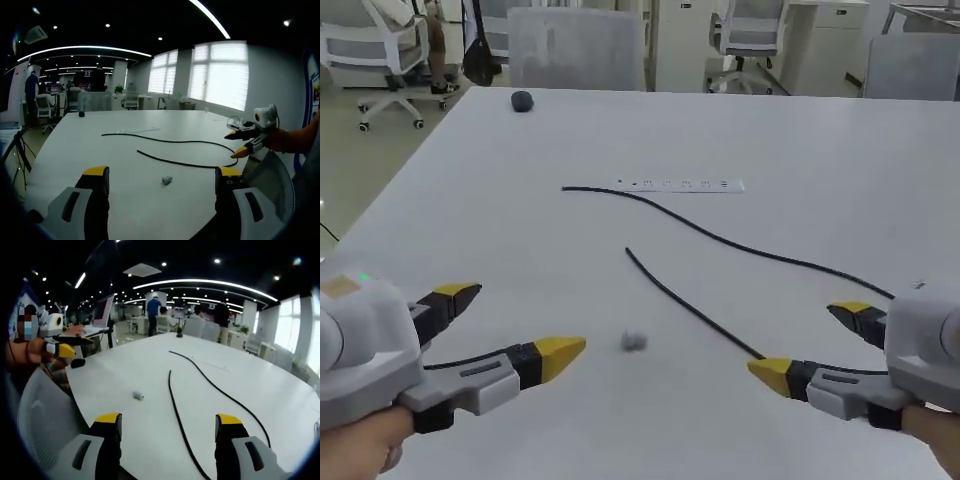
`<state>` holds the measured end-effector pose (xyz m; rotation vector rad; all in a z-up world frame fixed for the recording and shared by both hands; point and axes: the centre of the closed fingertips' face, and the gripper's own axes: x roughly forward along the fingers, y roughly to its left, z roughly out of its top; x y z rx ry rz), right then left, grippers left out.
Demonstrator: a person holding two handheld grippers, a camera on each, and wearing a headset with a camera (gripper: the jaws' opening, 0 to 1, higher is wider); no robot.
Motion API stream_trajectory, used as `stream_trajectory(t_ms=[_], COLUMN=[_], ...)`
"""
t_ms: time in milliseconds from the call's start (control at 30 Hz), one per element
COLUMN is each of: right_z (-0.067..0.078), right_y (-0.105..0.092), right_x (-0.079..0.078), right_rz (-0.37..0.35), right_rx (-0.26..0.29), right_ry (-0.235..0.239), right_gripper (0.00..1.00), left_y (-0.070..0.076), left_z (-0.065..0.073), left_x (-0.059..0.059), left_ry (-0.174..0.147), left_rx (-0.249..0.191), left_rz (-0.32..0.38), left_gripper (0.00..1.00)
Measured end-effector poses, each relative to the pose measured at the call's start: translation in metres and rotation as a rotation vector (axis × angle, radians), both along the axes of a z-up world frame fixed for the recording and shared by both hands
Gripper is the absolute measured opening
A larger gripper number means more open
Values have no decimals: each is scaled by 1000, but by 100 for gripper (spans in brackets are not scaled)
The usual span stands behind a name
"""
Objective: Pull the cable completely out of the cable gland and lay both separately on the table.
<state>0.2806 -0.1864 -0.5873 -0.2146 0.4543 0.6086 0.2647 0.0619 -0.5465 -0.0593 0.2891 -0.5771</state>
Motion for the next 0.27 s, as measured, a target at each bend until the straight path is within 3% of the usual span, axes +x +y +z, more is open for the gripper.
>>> stream_trajectory(t_ms=[267], right_z=[2], right_y=[-5], right_x=[-3], right_rz=[-8], right_rx=[2], right_ry=[-10], right_gripper=[76], left_y=[-6], left_z=[2], left_x=[-8], left_ry=[3], left_rx=[0], left_rz=[-8], left_gripper=[88])
